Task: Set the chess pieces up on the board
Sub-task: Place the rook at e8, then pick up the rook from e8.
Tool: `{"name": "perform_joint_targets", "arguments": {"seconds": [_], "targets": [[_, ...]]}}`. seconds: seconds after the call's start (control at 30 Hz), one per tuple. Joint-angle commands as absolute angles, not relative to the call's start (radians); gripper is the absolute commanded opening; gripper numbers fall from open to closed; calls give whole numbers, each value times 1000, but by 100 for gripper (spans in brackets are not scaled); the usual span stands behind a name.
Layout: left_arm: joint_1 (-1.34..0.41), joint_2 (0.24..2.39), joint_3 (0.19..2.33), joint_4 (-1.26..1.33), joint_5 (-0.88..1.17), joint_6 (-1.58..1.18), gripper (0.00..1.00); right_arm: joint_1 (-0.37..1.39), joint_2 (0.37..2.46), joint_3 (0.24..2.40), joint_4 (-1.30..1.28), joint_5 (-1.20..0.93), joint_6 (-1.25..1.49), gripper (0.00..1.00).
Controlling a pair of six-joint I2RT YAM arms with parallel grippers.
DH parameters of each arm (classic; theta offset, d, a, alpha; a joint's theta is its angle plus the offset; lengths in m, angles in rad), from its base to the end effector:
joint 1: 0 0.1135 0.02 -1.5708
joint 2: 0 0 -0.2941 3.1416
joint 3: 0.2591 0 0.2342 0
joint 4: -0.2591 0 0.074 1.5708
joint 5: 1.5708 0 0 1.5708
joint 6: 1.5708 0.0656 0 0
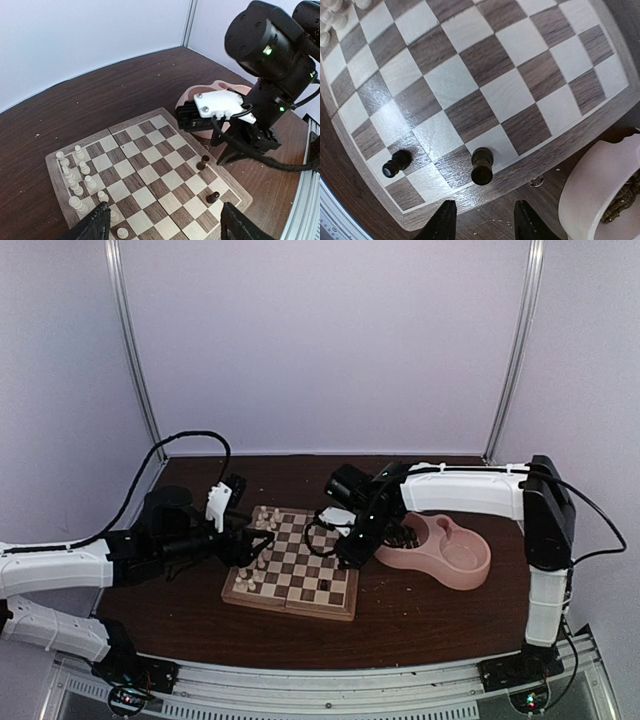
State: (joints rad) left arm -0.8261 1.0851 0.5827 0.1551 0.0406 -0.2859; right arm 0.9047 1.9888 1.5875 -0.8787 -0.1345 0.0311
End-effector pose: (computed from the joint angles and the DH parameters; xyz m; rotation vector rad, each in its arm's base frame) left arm 0.1615 -0.1792 0.2697 0.5605 1.9178 -0.7742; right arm 0.2471 0.3286 0.2159 -1.2613 2.6336 0.3684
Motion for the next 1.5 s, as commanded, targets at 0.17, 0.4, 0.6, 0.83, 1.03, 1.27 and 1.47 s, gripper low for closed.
{"name": "perform_joint_targets", "arguments": {"seconds": [0.17, 0.4, 0.6, 0.83, 1.03, 1.27, 1.47], "targets": [[-823, 1028, 551, 176, -36, -227, 76, 953, 1726, 1262, -475, 2, 68, 46], [-824, 999, 510, 180, -45, -232, 76, 968, 1578, 992, -135, -25, 77, 46], [-824, 970, 486, 212, -82, -224, 76, 968, 1577, 928, -46, 15, 61, 48], [-824, 984, 520, 189, -90, -213, 76, 966, 1675, 996, -65, 2, 55, 46], [-824, 965, 522, 176, -130, -212, 76, 962, 1756, 1059, -90, 2, 58, 39], [-824, 954, 522, 175, -163, -226, 78, 950, 1789, 1080, -110, 2, 74, 34], [-824, 964, 529, 166, -163, -229, 79, 943, 1786, 1079, -112, 2, 80, 26]]}}
